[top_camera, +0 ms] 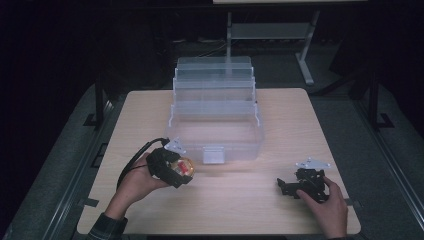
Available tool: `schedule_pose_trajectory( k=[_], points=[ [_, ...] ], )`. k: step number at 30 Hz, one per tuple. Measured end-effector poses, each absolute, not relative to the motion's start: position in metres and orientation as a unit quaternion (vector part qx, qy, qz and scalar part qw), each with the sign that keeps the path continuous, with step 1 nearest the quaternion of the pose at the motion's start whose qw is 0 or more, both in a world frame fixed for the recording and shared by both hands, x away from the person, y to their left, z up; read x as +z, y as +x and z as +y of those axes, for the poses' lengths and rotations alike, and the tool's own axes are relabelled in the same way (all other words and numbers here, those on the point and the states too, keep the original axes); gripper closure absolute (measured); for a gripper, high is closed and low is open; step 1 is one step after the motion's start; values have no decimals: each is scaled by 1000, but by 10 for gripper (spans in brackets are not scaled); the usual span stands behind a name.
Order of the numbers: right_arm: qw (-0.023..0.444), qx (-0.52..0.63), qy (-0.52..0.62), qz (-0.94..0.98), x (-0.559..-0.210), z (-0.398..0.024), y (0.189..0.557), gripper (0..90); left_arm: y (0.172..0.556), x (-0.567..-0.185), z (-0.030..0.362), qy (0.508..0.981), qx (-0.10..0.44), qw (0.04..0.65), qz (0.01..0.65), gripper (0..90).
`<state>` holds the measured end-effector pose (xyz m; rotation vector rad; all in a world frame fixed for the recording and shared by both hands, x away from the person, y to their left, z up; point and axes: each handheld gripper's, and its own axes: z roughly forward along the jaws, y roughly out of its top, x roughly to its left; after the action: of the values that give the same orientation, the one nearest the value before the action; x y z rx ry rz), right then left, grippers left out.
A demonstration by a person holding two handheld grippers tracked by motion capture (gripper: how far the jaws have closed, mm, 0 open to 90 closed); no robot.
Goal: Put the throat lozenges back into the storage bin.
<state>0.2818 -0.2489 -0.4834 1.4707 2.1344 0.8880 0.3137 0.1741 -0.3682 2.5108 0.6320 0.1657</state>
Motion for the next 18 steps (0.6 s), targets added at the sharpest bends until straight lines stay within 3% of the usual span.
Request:
schedule_pose_trajectory(
  k=[18],
  points=[
    [199, 318, 526, 763, -483, -249, 282, 0, 329, -352, 170, 932, 64, 271, 234, 197]
  ],
)
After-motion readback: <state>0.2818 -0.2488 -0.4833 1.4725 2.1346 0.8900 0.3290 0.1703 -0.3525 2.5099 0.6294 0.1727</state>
